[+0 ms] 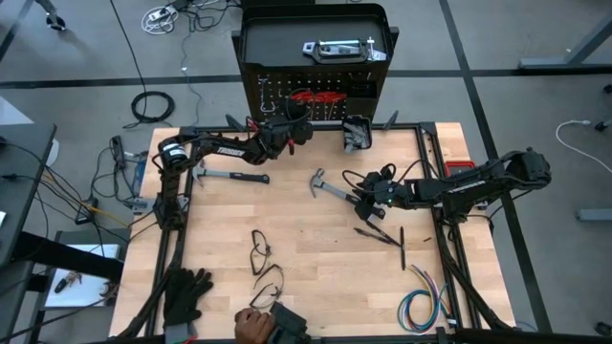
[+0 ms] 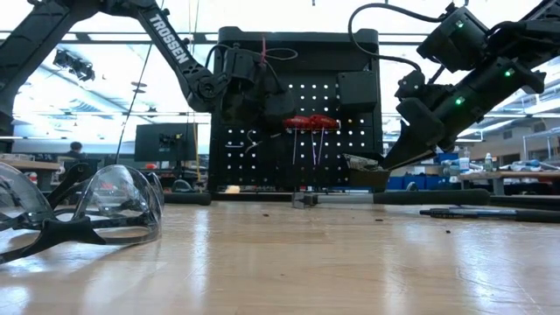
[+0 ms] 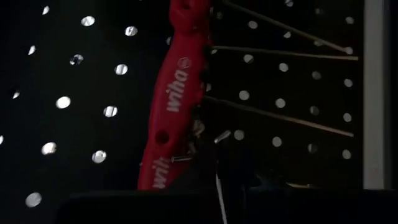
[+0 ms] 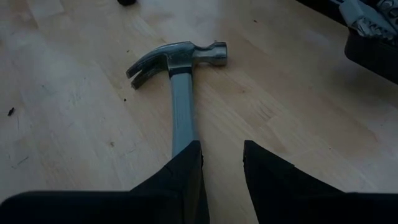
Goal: Hang tools onto peg board
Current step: Remove the bottom hook
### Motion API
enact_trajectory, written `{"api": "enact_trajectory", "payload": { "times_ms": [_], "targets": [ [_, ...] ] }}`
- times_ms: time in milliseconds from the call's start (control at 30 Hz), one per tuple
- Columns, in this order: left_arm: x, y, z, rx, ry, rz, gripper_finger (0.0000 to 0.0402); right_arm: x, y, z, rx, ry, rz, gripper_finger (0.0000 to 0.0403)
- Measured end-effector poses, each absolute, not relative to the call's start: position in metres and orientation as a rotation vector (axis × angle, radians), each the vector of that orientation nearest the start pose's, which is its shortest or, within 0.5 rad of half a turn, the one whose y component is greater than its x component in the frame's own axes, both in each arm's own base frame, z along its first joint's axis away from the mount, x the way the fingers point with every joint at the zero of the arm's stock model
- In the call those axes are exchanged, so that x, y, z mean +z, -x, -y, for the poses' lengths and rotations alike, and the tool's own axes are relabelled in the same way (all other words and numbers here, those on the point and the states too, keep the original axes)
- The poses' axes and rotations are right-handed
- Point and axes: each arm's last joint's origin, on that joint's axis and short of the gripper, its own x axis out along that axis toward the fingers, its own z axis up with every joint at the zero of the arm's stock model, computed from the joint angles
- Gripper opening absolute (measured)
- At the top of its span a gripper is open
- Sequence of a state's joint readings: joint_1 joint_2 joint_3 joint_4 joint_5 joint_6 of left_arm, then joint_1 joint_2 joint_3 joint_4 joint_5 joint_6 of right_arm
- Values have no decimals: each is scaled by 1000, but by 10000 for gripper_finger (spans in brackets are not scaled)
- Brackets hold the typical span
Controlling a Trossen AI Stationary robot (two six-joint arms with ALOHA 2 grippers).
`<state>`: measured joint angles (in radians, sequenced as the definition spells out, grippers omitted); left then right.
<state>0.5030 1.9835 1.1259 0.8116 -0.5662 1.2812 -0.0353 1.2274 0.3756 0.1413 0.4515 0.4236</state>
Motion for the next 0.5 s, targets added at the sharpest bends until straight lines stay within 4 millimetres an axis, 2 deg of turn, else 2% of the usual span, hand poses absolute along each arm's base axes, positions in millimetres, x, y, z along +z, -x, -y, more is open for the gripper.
{"api": "enact_trajectory", "payload": {
  "times_ms": [233, 500],
  "targets": [
    [195, -364, -217, 888, -1149, -726, 1, 146, -208, 20, -604, -250, -589, 128],
    [196, -370, -204, 937, -1130, -745, 0, 146, -208, 20, -604, -250, -589, 128]
  ]
}}
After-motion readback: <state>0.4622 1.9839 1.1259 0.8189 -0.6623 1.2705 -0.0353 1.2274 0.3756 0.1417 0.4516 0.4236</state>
